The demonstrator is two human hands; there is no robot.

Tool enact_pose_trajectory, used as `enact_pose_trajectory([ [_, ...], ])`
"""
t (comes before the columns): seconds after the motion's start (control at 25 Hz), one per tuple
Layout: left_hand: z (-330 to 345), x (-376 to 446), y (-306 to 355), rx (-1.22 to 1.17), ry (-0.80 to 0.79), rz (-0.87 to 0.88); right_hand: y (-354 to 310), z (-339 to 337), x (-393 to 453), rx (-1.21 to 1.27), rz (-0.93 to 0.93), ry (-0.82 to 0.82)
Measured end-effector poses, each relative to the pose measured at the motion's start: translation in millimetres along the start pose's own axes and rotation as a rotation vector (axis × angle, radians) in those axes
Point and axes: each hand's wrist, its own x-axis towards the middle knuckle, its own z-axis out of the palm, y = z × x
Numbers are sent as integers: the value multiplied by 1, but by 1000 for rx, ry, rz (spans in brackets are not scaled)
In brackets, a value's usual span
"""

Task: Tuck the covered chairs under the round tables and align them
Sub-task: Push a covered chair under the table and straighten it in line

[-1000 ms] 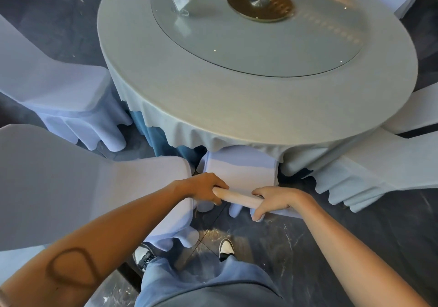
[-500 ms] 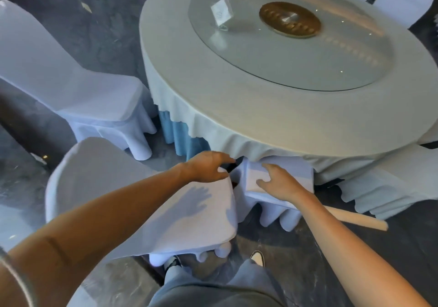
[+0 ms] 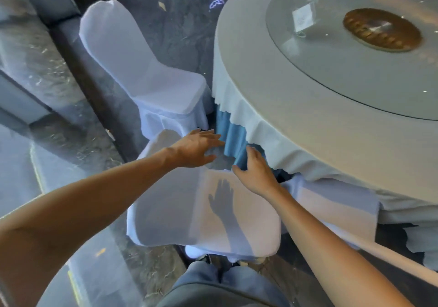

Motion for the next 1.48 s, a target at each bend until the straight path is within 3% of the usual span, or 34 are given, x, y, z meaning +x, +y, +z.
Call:
enact_pose_trajectory([
  [0.08,-4,-19,-22,75,6,-27,-24,27,6,48,-9,-60],
  [0.24,-5,-52,-71,144,-175,-81,-73,81,4,122,32,-211],
  [0.36,-11,-67,-114,239,-342,-14,-101,127,9,176,60,-276],
  [0.52,-13,-82,-166,372,-436,12,-151,168,5,136,129,-450],
  [0.68,-7,-76,-183,439,-385,164,-187,201,7,89,184,-490],
  [0.96,0,-61,-213,328,-216,321,-213,234,18,47,295,-296],
  [1.48,-13,-8,-221,251,-35,303,-180,186,68,7,218,-217],
])
